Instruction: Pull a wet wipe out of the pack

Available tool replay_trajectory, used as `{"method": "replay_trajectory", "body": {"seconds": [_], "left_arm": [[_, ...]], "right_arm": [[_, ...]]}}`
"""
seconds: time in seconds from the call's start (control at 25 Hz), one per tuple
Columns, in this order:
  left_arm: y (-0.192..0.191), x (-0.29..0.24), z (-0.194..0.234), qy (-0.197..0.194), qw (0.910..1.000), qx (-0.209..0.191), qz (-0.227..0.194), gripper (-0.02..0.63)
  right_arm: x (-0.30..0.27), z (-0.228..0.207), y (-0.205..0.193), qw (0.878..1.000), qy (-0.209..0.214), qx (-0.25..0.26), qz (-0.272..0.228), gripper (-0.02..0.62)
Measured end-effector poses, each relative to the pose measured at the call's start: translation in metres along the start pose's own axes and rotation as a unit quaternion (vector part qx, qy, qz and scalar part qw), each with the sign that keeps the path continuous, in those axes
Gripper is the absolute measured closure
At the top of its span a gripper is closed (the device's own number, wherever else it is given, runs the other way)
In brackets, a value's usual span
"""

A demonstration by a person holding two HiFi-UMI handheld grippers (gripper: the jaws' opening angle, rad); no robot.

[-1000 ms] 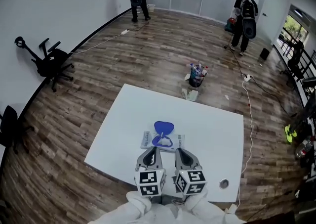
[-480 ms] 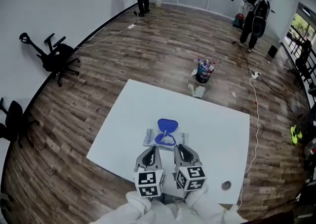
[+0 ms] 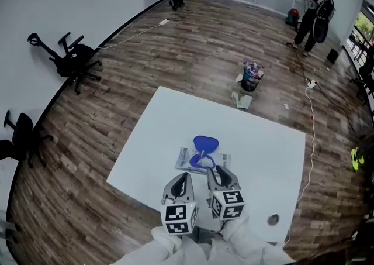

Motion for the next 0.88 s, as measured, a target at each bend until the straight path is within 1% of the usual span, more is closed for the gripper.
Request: {"method": "replay_trajectory", "body": {"seconds": [0.32, 0.88], "left_arm": [[-0.003, -0.004, 0.005, 0.004, 1.0, -0.003, 0.003, 0.606], [-0.011, -0.006, 0.023, 0.021, 0.9997, 0.001, 0.016, 0.606]], "right_arm": [[-0.028, -0.006, -0.011, 1.0, 0.003, 0.003, 0.026, 0.466], [-0.063, -0.006, -0.031, 0.997, 0.011, 0.013, 0.075, 0.466]]}}
Point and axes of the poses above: the fingertips, and each gripper's own axes: x backward along the fingers, z to its left, y out of its top, the point moved 8 cm from there along x, backward along the fingers, and after that the axes turned 9 degrees about -y, right-handed, at the moved point
